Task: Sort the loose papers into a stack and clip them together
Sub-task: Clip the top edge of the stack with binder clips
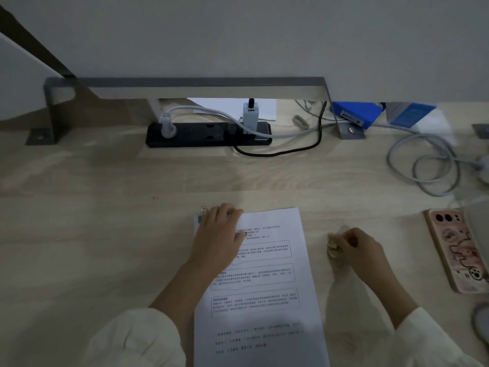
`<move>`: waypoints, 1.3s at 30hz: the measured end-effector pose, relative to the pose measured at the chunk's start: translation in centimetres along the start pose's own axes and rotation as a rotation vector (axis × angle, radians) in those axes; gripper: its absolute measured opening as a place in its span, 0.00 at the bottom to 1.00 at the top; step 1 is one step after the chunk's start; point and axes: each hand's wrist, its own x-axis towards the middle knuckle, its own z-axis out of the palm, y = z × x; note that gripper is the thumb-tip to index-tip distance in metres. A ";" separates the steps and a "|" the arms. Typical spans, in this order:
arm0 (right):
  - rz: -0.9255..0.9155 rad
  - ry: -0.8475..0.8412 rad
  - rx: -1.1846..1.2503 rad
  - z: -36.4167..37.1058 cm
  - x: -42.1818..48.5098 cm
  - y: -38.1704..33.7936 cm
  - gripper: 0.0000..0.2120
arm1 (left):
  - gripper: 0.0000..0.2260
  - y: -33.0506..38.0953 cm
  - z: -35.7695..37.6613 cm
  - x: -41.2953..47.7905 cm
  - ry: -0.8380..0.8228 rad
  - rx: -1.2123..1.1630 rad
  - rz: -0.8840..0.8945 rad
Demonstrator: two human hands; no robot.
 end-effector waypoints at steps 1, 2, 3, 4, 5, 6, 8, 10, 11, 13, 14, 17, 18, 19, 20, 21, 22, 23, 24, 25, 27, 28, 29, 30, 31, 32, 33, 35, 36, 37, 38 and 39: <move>-0.022 0.018 0.001 -0.1 -0.1 -0.2 0.11 | 0.20 0.0 -0.1 0.0 -0.012 -0.008 0.000; -0.055 0.050 0.019 -0.2 -0.1 -0.6 0.10 | 0.20 0.1 -0.1 0.0 -0.018 -0.014 0.004; -0.089 0.078 0.063 -0.3 -0.3 -1.2 0.10 | 0.20 0.2 -0.1 -0.1 -0.003 -0.041 0.013; -0.119 0.084 0.125 -0.5 -0.6 -2.1 0.09 | 0.20 0.5 -0.2 -0.1 0.042 -0.090 0.026; -0.144 0.053 0.195 -0.6 -0.9 -3.2 0.09 | 0.19 1.0 -0.4 -0.2 0.096 -0.167 0.033; -0.175 -0.011 0.250 -0.6 -1.4 -4.4 0.08 | 0.17 1.6 -0.7 -0.2 0.131 -0.264 0.024; -0.275 -0.164 0.251 -0.4 -2.3 -6.7 0.08 | 0.13 3.2 -1.4 -0.3 0.044 -0.570 -0.062; -0.370 -0.283 0.234 0.2 -2.9 -8.6 0.08 | 0.07 4.6 -2.0 -0.4 -0.143 -0.933 -0.132; -0.388 -0.325 0.236 0.5 -3.0 -9.2 0.08 | 0.05 4.9 -2.1 -0.4 -0.150 -1.016 -0.134; -0.399 -0.395 0.254 1.0 -2.9 -10.0 0.09 | 0.06 4.7 -2.2 -0.2 -0.100 -1.091 -0.144; -0.398 -0.431 0.280 1.2 -2.7 -10.2 0.09 | 0.07 4.5 -2.3 -0.2 -0.080 -1.113 -0.151; -0.350 -0.526 0.447 1.7 -2.3 -10.5 0.06 | 0.08 3.8 -2.3 -0.2 -0.045 -1.137 -0.182; -0.315 -0.541 0.511 1.9 -2.2 -10.4 0.06 | 0.08 3.6 -2.2 -0.2 -0.031 -1.131 -0.195; -0.276 -0.543 0.567 2.2 -2.1 -10.3 0.05 | 0.08 3.4 -2.0 -0.2 -0.016 -1.129 -0.212; -0.236 -0.534 0.609 2.6 -2.0 -10.1 0.05 | 0.07 3.3 -1.8 -0.2 -0.001 -1.128 -0.231; -0.195 -0.521 0.645 2.9 -1.9 -9.9 0.06 | 0.07 3.3 -1.6 -0.2 0.008 -1.127 -0.248; -0.150 -0.516 0.688 3.2 -1.8 -9.8 0.06 | 0.06 3.3 -1.4 -0.1 0.015 -1.123 -0.261; -0.110 -0.522 0.735 3.5 -1.7 -9.7 0.08 | 0.06 3.4 -1.2 -0.1 0.024 -1.108 -0.270; -0.081 -0.534 0.774 3.7 -1.7 -9.7 0.09 | 0.06 3.5 -0.9 -0.1 0.038 -1.083 -0.274; -0.063 -0.539 0.797 3.9 -1.7 -9.7 0.11 | 0.06 3.5 -0.7 0.0 0.051 -1.059 -0.277; -0.045 -0.523 0.827 4.0 -1.6 -10.0 0.14 | 0.05 3.6 -0.4 0.1 0.065 -1.038 -0.280; -0.040 -0.510 0.841 4.1 -1.5 -10.1 0.16 | 0.05 3.6 -0.3 0.2 0.067 -1.035 -0.283; -0.037 -0.497 0.847 4.1 -1.5 -10.3 0.17 | 0.06 3.5 -0.2 0.3 0.068 -1.034 -0.287; -0.037 -0.483 0.842 4.2 -1.4 -10.4 0.18 | 0.06 3.5 -0.1 0.3 0.069 -1.027 -0.294; -0.041 -0.473 0.831 4.2 -1.3 -10.5 0.19 | 0.06 3.5 -0.1 0.4 0.073 -1.022 -0.299; -0.046 -0.466 0.817 4.2 -1.2 -10.6 0.18 | 0.06 3.5 0.0 0.4 0.074 -1.026 -0.305; -0.054 -0.464 0.804 4.3 -1.1 -10.7 0.17 | 0.07 3.6 -0.1 0.4 0.071 -1.035 -0.311; -0.080 -0.456 0.791 4.4 -0.8 -10.9 0.12 | 0.07 3.4 -0.2 0.4 0.059 -1.036 -0.312; -0.103 -0.446 0.788 4.4 -0.5 -11.0 0.09 | 0.06 3.2 -0.4 0.5 0.059 -0.999 -0.290; -0.133 -0.427 0.777 4.4 -0.2 -11.1 0.07 | 0.04 2.6 -0.6 0.6 0.076 -0.898 -0.251; -0.173 -0.407 0.760 4.4 0.1 -11.2 0.06 | 0.05 1.9 -0.8 0.8 0.116 -0.728 -0.202; -0.221 -0.387 0.735 4.4 0.5 -11.4 0.06 | 0.08 1.1 -1.0 1.1 0.168 -0.517 -0.136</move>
